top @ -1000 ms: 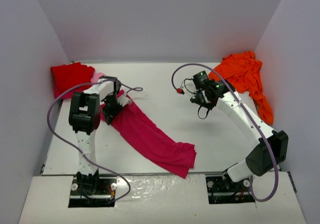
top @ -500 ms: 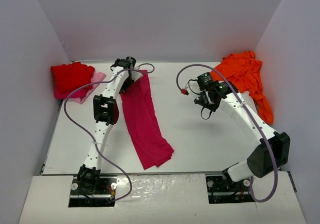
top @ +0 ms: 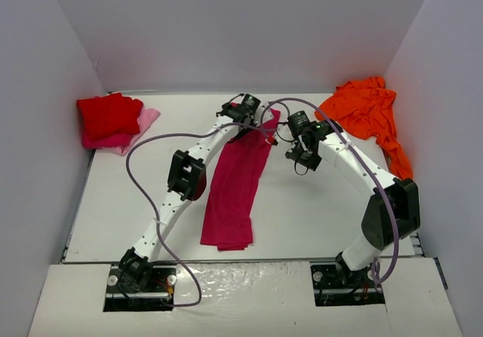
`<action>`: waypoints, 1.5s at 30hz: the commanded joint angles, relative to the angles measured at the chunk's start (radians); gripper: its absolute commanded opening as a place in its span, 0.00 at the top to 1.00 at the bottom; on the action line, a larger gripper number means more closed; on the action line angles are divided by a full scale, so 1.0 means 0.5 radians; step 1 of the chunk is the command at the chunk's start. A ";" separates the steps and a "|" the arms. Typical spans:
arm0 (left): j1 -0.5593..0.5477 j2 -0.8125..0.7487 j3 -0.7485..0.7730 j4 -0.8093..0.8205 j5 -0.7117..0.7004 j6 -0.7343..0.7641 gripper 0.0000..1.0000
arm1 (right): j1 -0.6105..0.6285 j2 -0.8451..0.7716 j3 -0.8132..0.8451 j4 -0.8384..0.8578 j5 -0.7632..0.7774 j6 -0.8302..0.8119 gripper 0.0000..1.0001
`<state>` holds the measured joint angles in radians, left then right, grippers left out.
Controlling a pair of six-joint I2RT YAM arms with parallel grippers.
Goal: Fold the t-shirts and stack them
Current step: Rotate the tshirt 90 degrees
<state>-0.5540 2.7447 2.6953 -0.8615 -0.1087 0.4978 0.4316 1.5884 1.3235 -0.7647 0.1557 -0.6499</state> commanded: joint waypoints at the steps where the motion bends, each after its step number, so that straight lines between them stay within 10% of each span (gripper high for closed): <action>1: -0.003 -0.058 0.115 0.223 -0.059 -0.058 0.75 | -0.004 -0.013 0.052 0.044 -0.039 0.057 0.78; 6: 0.131 -0.266 -0.025 0.286 -0.135 -0.166 0.54 | -0.001 -0.081 0.059 0.110 -0.025 0.046 0.81; 12: 0.288 -0.645 -0.314 0.158 -0.041 -0.231 0.54 | -0.008 -0.233 0.133 0.240 0.047 0.039 0.91; 18: 0.390 -1.379 -1.284 0.240 0.329 -0.178 0.95 | -0.047 -0.134 0.313 0.498 0.165 0.088 0.96; 29: 0.206 -2.328 -2.520 -0.021 0.968 0.249 1.00 | -0.196 0.573 0.848 0.517 0.072 0.247 1.00; 45: -0.134 -2.050 -2.552 -0.168 1.135 0.363 1.00 | -0.065 1.420 1.648 0.208 -0.281 0.231 1.00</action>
<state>-0.5710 1.6907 1.3562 -0.9352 0.4188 0.6496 0.3550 2.3217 2.0515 -0.6285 0.0489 -0.5212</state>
